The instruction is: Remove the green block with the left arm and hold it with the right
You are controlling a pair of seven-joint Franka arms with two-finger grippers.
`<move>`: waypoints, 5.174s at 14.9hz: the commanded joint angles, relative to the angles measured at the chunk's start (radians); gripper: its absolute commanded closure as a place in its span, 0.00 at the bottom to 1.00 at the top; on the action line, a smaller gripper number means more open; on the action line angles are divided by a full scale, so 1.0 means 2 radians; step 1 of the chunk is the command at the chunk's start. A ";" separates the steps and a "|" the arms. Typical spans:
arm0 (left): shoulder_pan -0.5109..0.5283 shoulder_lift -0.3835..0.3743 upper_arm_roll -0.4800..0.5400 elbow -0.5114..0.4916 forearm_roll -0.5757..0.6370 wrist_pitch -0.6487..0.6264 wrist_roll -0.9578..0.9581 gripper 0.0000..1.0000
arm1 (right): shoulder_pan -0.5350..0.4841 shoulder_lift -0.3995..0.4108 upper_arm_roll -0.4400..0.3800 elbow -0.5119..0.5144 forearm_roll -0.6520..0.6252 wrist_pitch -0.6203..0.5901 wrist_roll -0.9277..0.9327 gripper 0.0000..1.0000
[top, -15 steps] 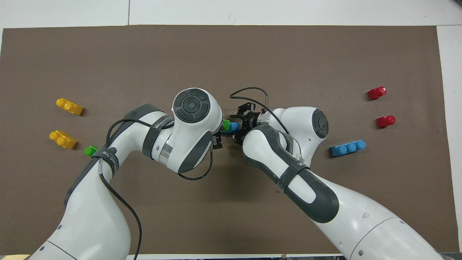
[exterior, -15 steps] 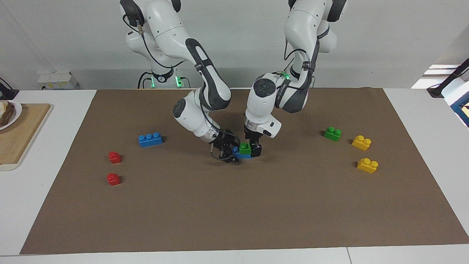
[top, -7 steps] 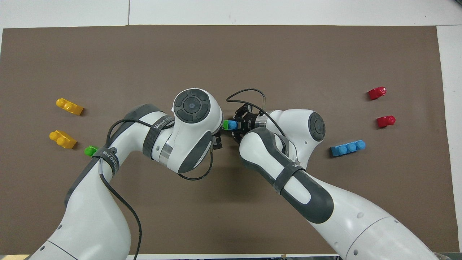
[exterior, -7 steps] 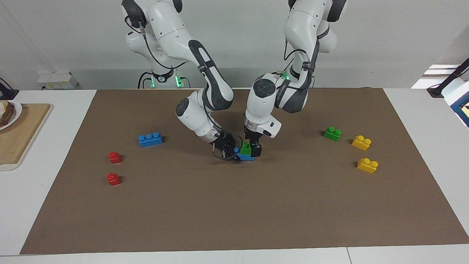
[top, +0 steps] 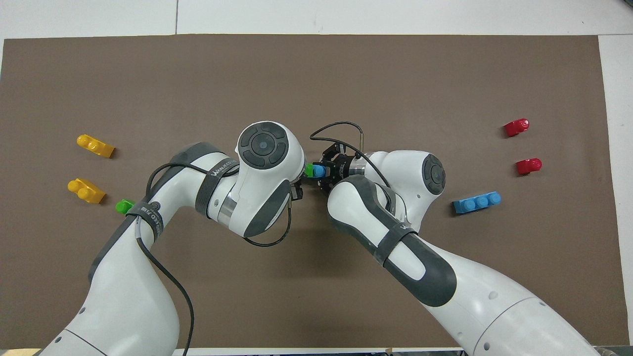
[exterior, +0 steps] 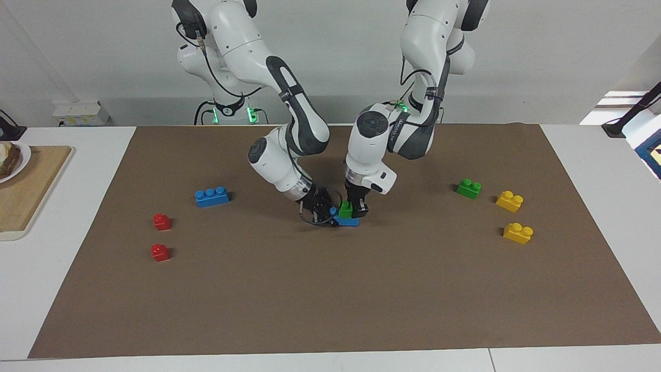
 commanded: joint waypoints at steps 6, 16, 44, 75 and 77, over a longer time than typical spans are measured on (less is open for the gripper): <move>-0.004 -0.032 0.003 -0.007 0.005 -0.020 -0.005 1.00 | 0.007 0.016 0.000 -0.002 0.022 0.029 -0.027 1.00; 0.041 -0.102 0.003 -0.010 0.004 -0.107 0.109 1.00 | -0.004 0.001 -0.003 0.003 -0.004 0.016 -0.029 1.00; 0.306 -0.057 0.005 -0.116 -0.002 0.070 0.677 1.00 | -0.338 -0.001 -0.006 0.031 -0.178 -0.291 -0.221 1.00; 0.307 -0.115 0.005 -0.008 0.004 -0.119 0.900 0.00 | -0.350 -0.179 -0.002 0.177 -0.451 -0.504 -0.663 0.00; 0.307 -0.142 0.004 -0.010 0.004 -0.144 0.963 0.00 | -0.350 -0.206 0.006 0.177 -0.451 -0.541 -0.692 0.00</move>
